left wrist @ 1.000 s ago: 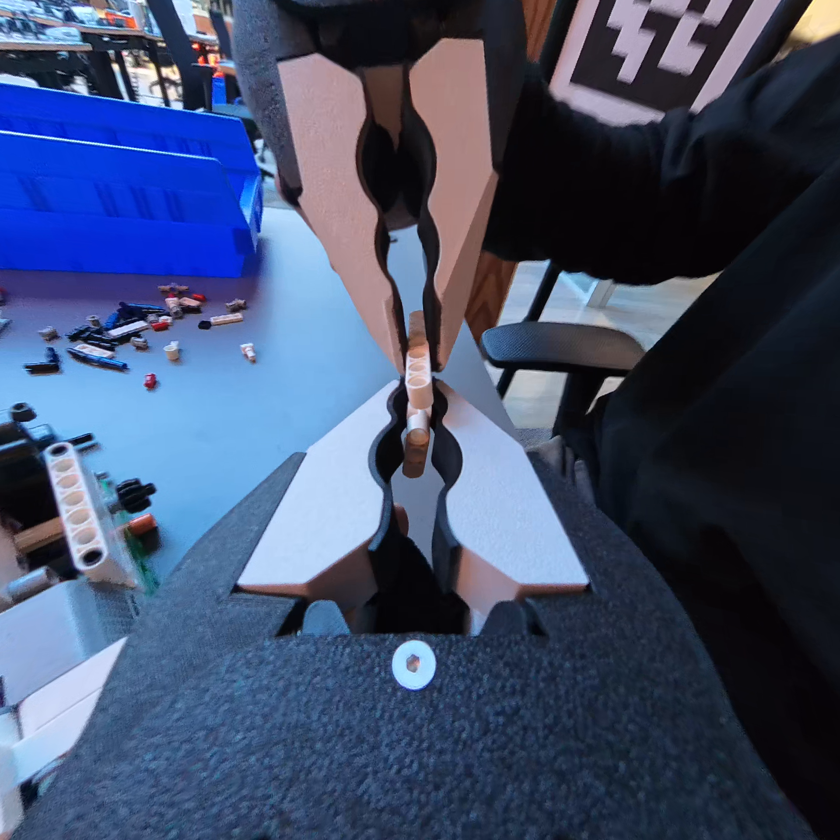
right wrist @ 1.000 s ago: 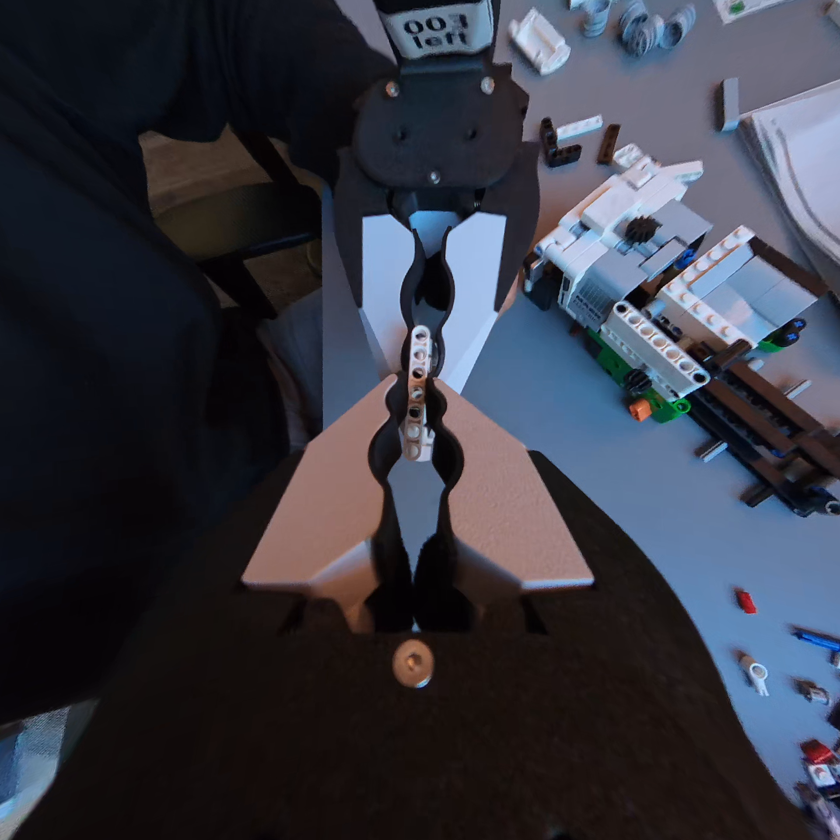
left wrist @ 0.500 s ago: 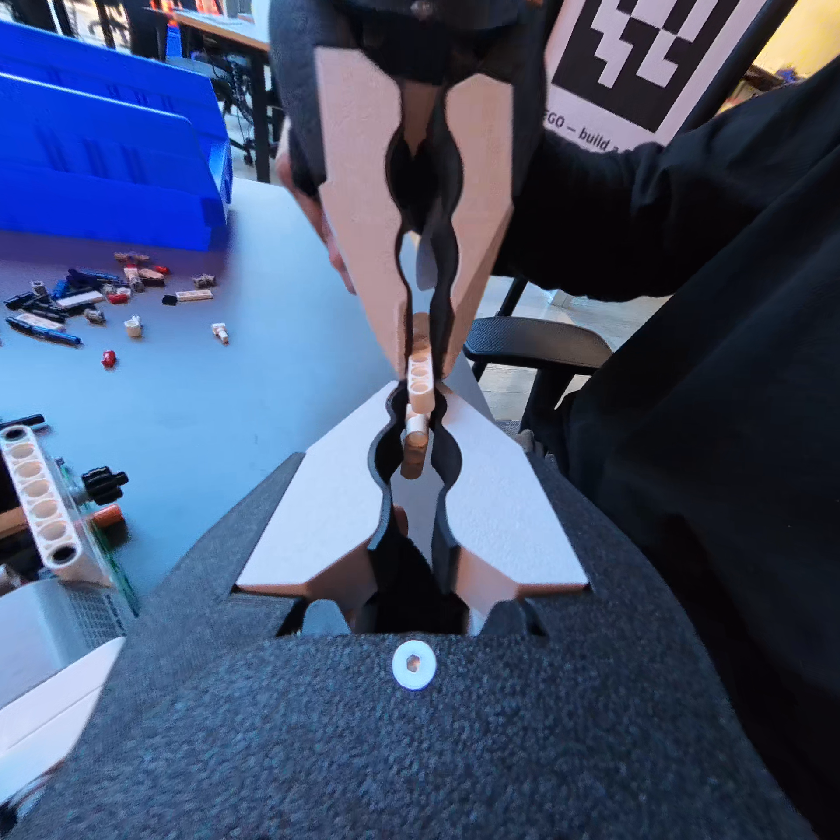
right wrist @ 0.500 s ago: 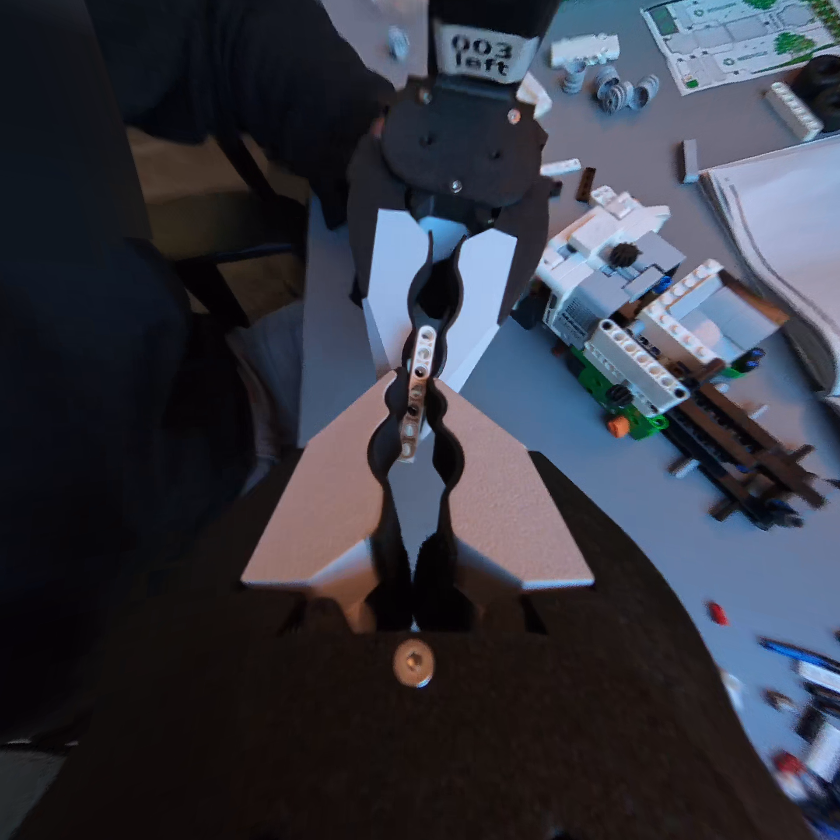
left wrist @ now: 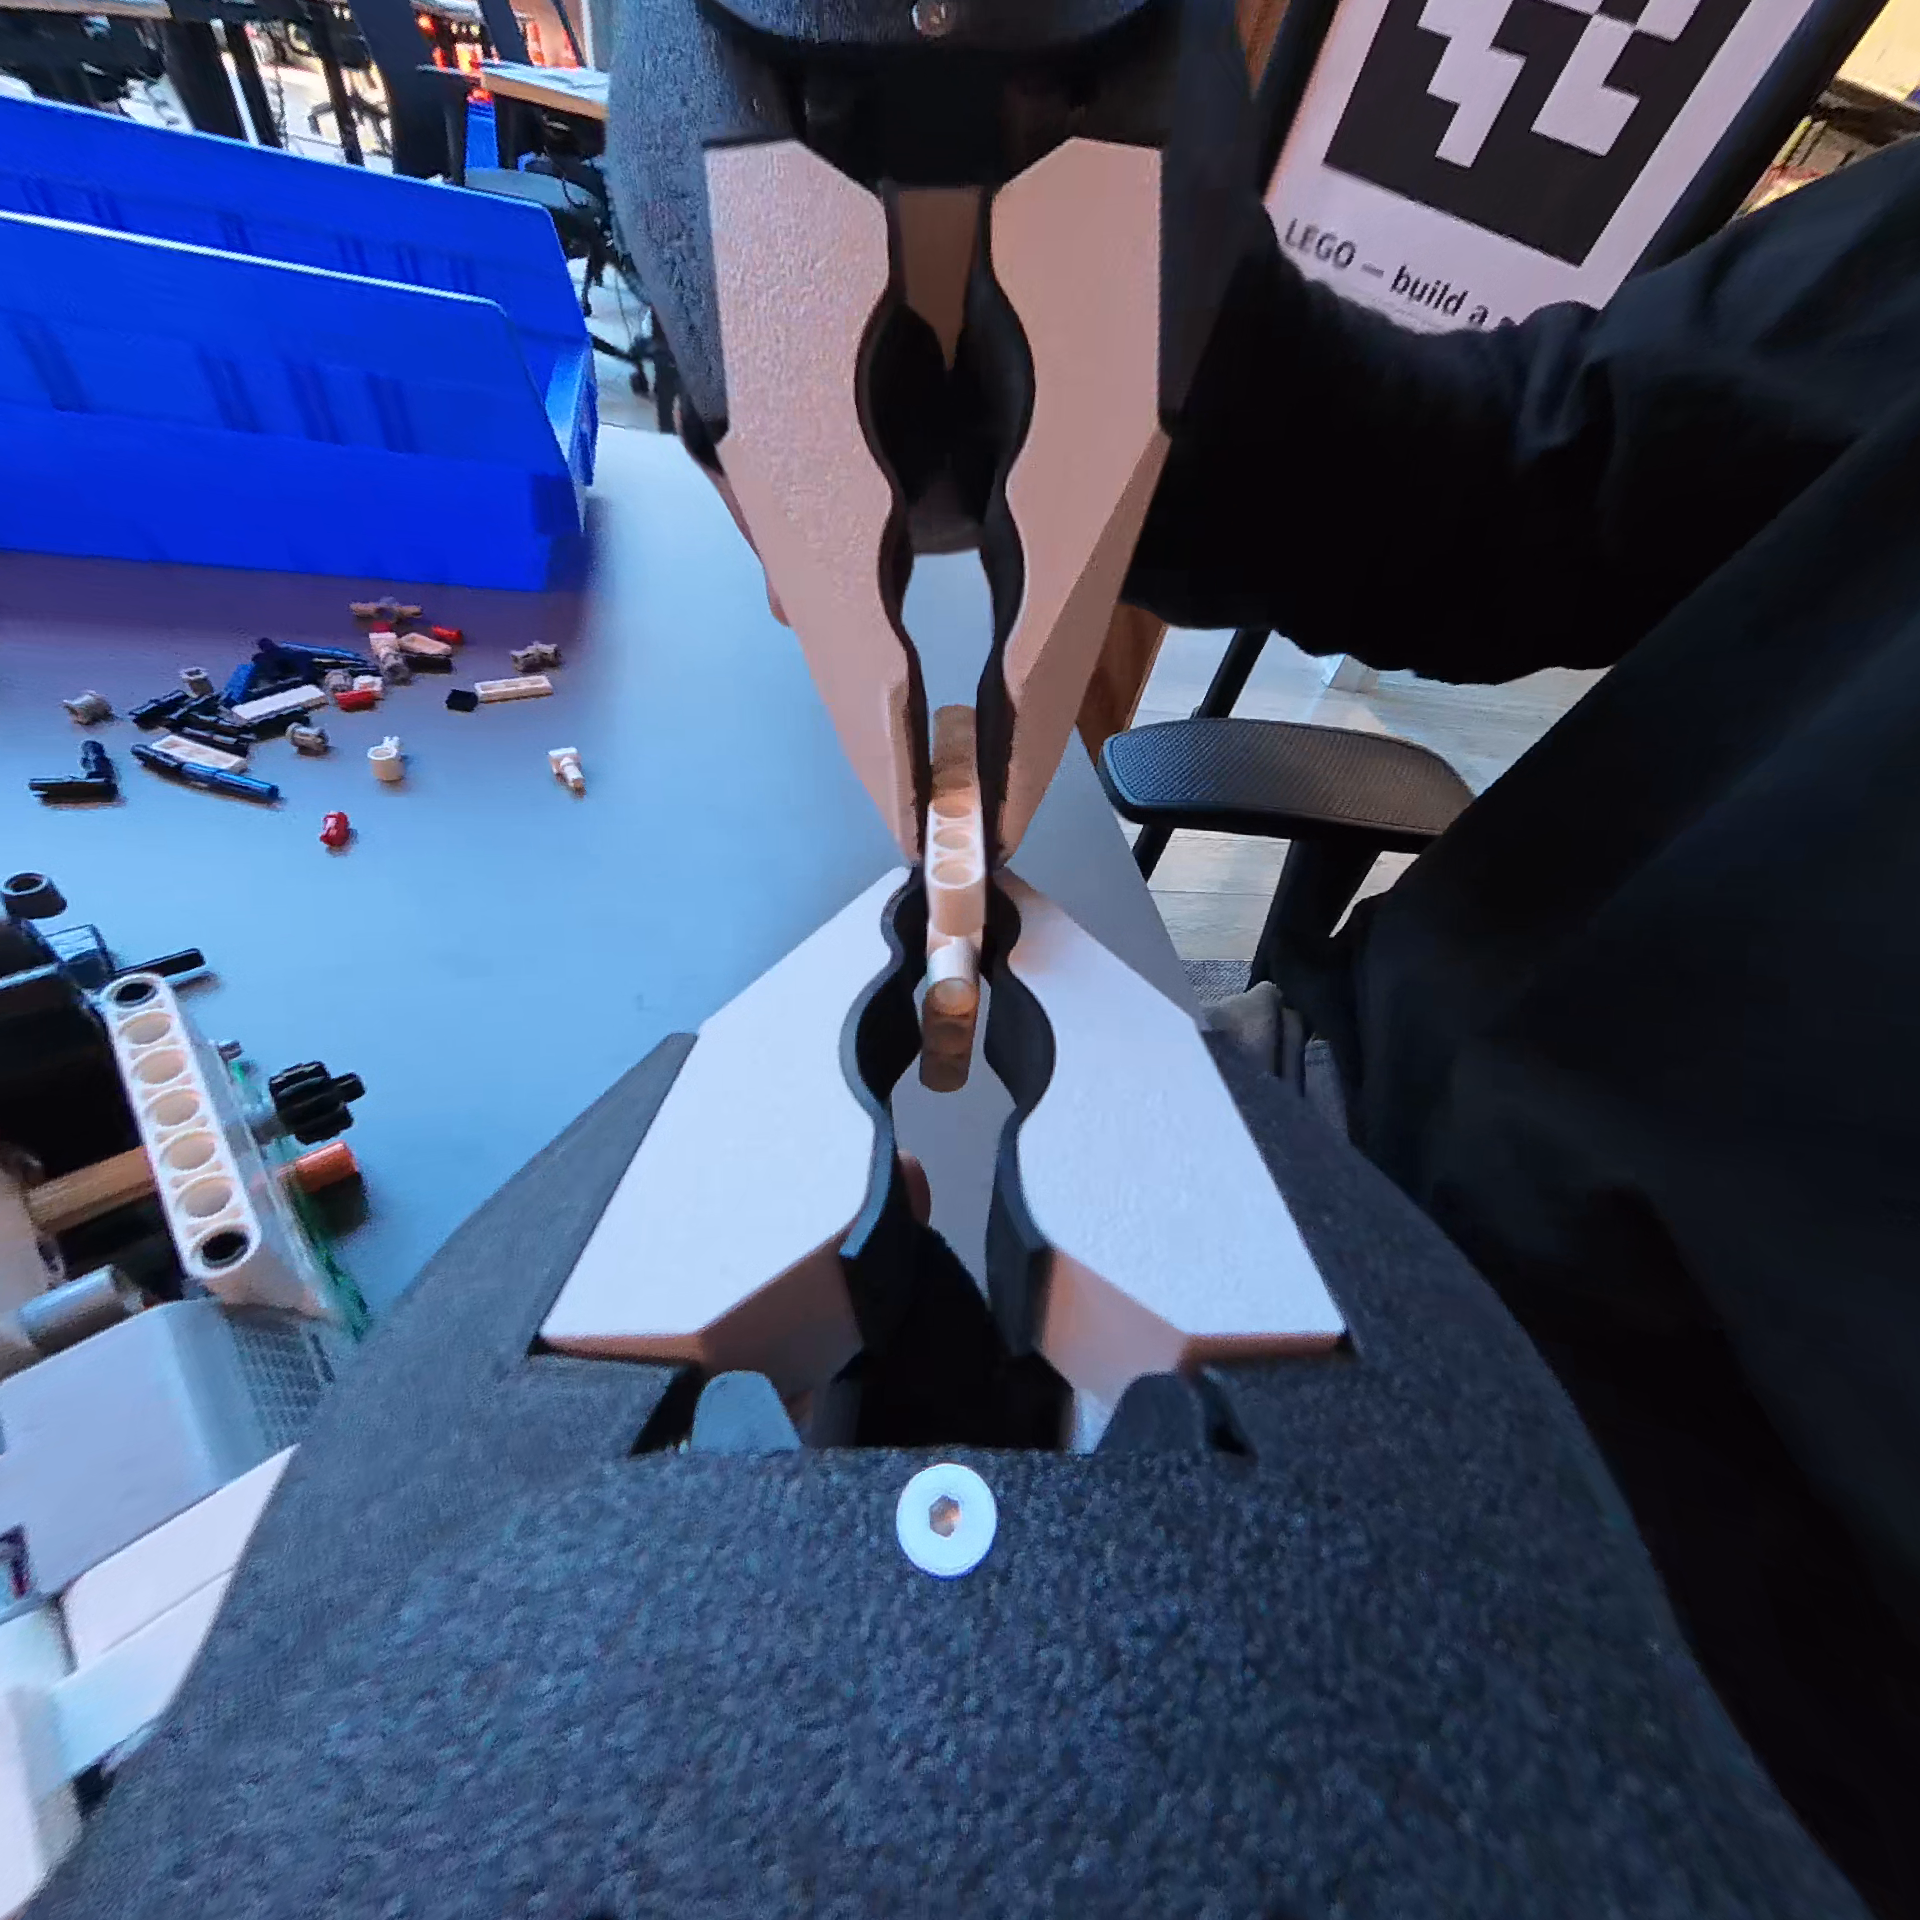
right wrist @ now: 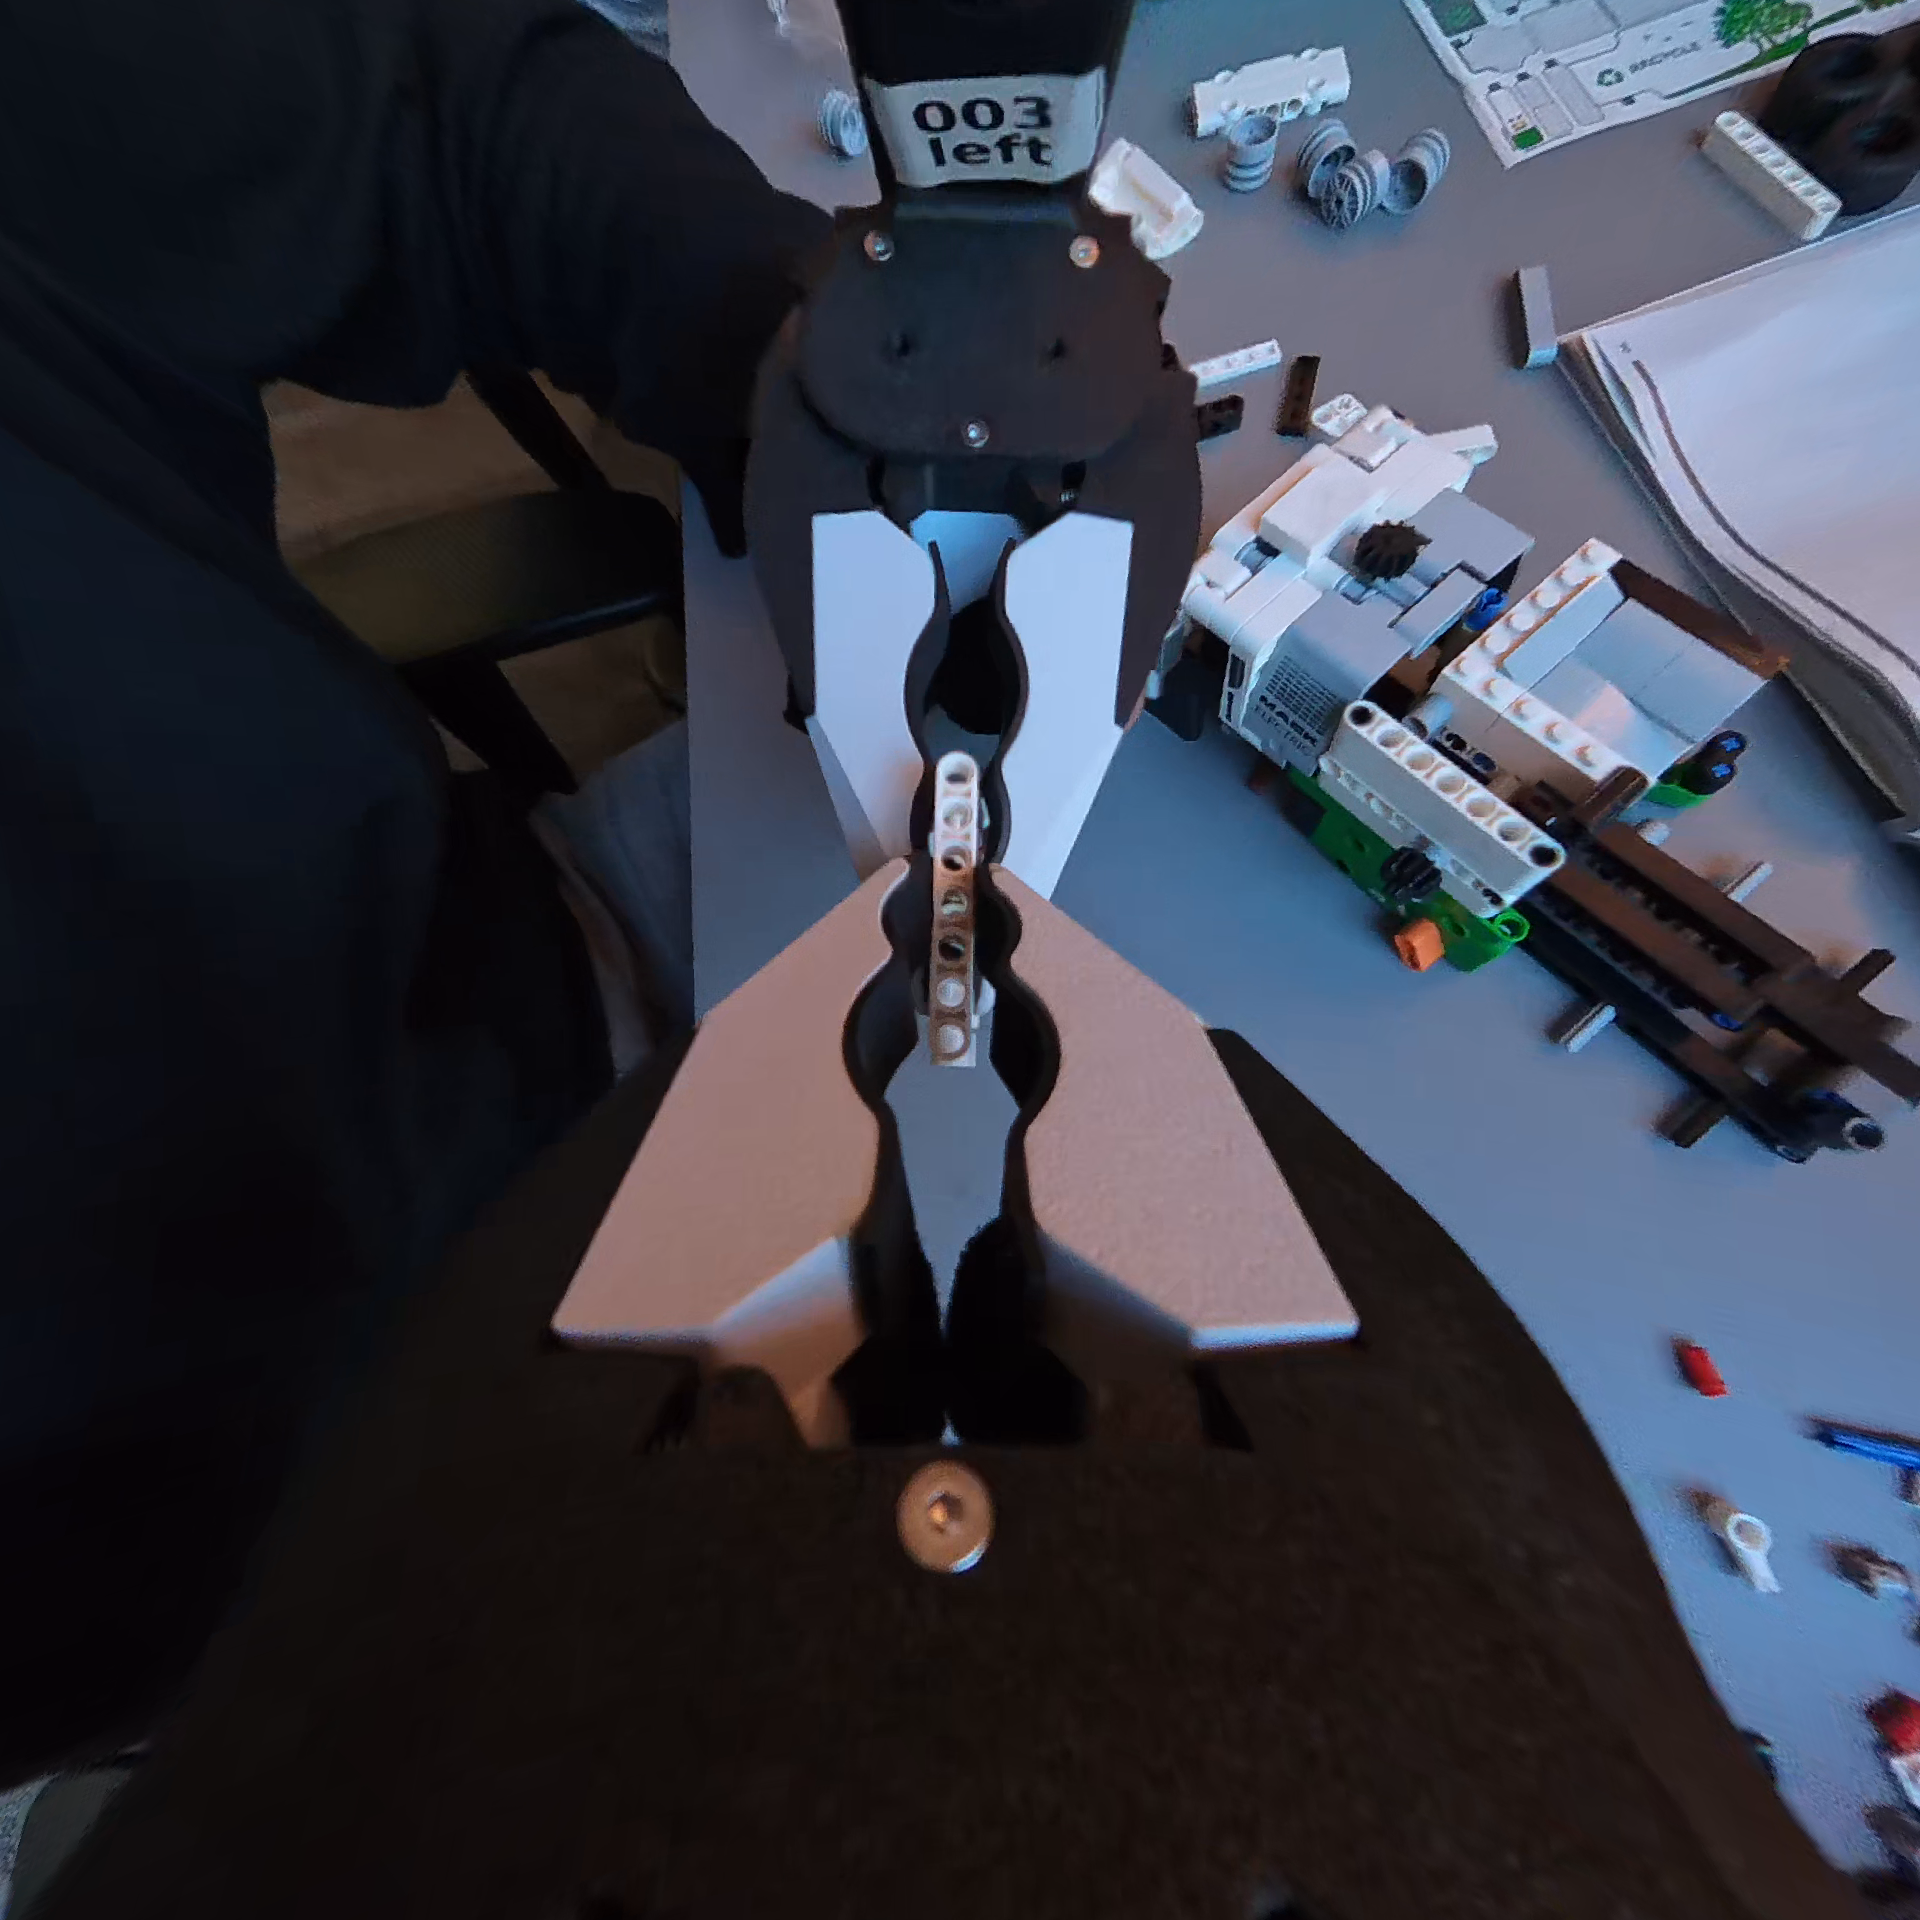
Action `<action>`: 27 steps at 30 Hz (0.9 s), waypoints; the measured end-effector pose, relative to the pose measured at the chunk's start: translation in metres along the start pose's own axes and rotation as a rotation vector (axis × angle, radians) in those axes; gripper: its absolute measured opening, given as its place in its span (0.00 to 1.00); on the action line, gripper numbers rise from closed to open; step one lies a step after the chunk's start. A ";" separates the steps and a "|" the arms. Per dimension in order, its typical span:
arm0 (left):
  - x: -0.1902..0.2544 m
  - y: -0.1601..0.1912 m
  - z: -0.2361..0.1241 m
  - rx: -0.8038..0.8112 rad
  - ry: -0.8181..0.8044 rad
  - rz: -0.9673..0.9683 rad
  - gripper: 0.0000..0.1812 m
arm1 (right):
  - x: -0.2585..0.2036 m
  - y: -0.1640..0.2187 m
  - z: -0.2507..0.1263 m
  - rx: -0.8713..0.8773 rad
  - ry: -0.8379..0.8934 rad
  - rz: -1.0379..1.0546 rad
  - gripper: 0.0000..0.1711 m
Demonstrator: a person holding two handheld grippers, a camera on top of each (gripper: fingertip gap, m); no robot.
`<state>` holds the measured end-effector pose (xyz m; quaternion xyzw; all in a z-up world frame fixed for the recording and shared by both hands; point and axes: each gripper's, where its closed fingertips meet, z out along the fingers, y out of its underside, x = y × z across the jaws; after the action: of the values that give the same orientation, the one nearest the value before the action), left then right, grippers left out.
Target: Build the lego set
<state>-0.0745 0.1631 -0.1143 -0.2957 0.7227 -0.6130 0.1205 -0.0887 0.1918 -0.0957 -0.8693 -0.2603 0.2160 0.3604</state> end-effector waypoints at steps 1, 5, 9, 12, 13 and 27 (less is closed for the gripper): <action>0.000 0.001 0.001 -0.010 -0.004 -0.001 0.03 | 0.000 0.002 0.001 0.014 -0.005 0.014 0.04; 0.000 0.003 0.001 -0.018 0.001 -0.007 0.03 | 0.000 0.003 0.002 0.055 0.034 -0.008 0.04; 0.001 0.005 0.002 -0.030 0.020 -0.053 0.02 | 0.001 0.006 0.004 0.006 0.101 -0.082 0.05; 0.000 0.006 0.003 -0.039 -0.001 -0.035 0.02 | 0.001 0.008 0.004 0.013 0.065 -0.064 0.04; -0.001 0.006 0.003 -0.043 -0.009 -0.029 0.02 | 0.001 0.007 0.004 0.034 0.050 -0.052 0.04; 0.005 -0.002 0.004 0.009 -0.139 0.281 0.03 | -0.013 0.004 -0.001 -0.057 0.261 -0.235 0.04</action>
<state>-0.0758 0.1565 -0.1124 -0.2326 0.7442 -0.5715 0.2561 -0.0971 0.1808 -0.0953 -0.8633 -0.3172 0.0504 0.3893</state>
